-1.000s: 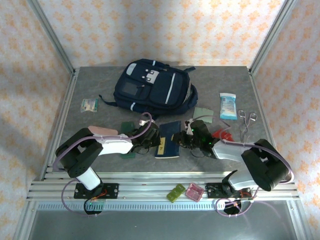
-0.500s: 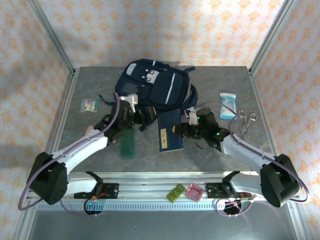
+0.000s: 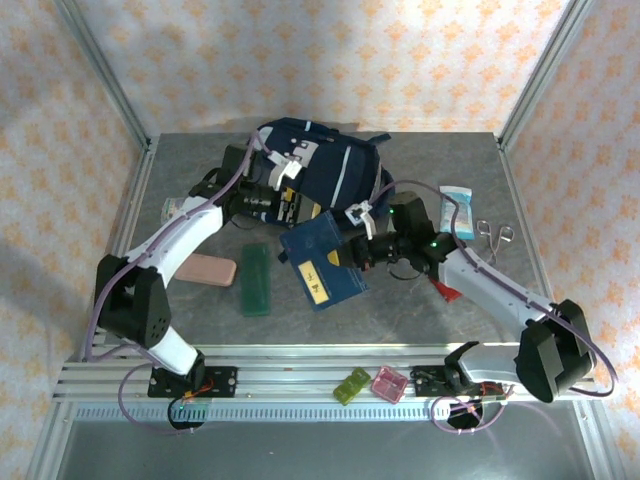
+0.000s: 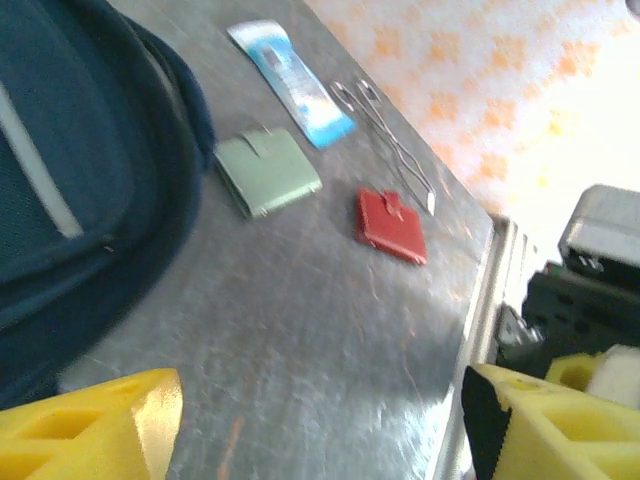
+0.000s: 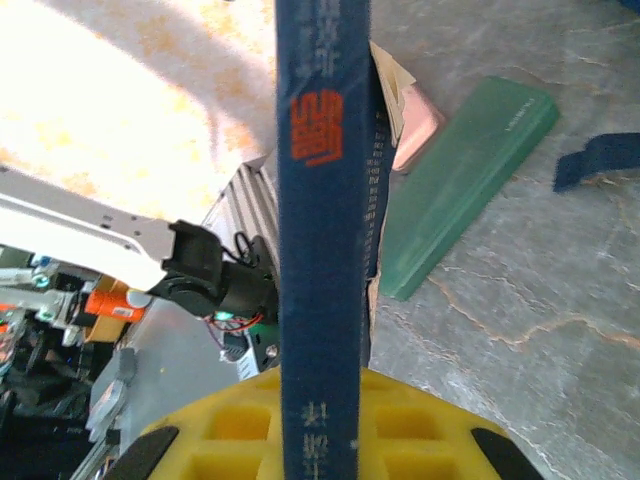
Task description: Pack the student bag
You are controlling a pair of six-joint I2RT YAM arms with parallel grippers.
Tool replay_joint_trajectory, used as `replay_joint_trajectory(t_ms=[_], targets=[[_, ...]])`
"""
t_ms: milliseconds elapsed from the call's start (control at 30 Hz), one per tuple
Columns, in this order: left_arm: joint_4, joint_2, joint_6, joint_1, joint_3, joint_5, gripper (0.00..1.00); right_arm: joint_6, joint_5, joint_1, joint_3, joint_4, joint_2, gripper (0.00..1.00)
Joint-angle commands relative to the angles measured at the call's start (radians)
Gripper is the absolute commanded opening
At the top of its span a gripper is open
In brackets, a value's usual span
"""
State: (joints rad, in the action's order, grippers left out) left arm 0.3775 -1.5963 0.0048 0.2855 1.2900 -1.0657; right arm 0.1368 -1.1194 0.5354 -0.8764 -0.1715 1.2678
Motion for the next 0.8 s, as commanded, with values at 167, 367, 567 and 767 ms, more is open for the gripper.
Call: replay_joint_trajectory(t_ms=[167, 367, 567, 767], targets=[[-0.016, 0.088, 0.067, -0.006, -0.070, -0.194, 0.74, -0.051, -0.141, -0.028, -0.043, 0.015, 0.037, 0.00], [-0.104, 0.122, -0.009, -0.033, -0.089, -0.216, 0.74, -0.069, -0.170, -0.038, -0.045, 0.009, 0.051, 0.00], [-0.075, 0.099, -0.009, -0.051, -0.039, -0.228, 0.72, -0.078, -0.199, -0.043, -0.057, 0.009, 0.072, 0.00], [0.073, 0.077, 0.104, -0.011, -0.022, -0.206, 0.73, -0.086, -0.218, -0.043, -0.102, 0.009, 0.088, 0.00]])
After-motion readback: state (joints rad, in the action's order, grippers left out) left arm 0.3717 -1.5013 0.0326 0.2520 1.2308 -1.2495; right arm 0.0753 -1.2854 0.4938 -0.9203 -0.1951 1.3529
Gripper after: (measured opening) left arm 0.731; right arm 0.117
